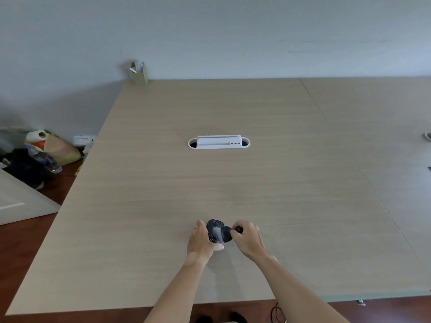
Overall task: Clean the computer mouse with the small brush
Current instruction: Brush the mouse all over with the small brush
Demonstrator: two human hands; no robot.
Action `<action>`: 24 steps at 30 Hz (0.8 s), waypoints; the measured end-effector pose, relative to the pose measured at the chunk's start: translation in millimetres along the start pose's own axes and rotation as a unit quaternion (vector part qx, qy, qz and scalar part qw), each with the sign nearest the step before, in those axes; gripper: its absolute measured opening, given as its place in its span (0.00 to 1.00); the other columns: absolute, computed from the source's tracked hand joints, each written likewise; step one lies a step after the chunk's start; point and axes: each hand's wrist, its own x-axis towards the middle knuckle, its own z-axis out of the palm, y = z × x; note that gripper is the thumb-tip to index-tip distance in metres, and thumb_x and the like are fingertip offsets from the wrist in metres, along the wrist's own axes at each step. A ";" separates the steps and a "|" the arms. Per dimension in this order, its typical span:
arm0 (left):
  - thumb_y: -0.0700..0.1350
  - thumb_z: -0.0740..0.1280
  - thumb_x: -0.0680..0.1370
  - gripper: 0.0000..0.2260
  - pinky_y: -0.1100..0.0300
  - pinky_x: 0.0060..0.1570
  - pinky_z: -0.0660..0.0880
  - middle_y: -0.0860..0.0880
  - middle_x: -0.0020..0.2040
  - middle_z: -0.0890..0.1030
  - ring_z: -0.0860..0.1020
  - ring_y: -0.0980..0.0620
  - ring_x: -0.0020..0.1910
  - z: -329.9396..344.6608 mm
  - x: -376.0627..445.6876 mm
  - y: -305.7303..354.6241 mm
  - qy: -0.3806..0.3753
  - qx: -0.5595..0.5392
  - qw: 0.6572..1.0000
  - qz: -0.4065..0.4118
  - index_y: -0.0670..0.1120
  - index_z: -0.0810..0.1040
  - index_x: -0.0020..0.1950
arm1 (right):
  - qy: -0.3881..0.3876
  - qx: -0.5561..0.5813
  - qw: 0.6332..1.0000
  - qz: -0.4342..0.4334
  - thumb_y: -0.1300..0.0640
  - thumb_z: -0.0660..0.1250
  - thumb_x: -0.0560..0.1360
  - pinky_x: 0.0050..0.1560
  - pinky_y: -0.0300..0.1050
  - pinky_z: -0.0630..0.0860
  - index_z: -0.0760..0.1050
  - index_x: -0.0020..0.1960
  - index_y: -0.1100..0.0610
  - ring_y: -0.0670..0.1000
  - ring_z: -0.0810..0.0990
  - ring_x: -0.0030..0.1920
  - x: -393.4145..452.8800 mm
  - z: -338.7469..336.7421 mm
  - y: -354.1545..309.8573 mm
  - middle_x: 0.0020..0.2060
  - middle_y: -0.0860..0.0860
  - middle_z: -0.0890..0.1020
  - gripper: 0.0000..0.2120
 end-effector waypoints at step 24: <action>0.46 0.80 0.61 0.31 0.55 0.43 0.74 0.45 0.52 0.76 0.78 0.43 0.49 -3.6 -5.2 3.8 -0.004 0.045 0.999 0.001 0.43 0.67 0.55 | 0.053 -0.020 0.995 0.083 0.62 0.59 0.68 0.31 0.45 0.65 0.75 0.40 0.65 0.55 0.70 0.34 4.6 -0.2 -4.8 0.33 0.56 0.78 0.08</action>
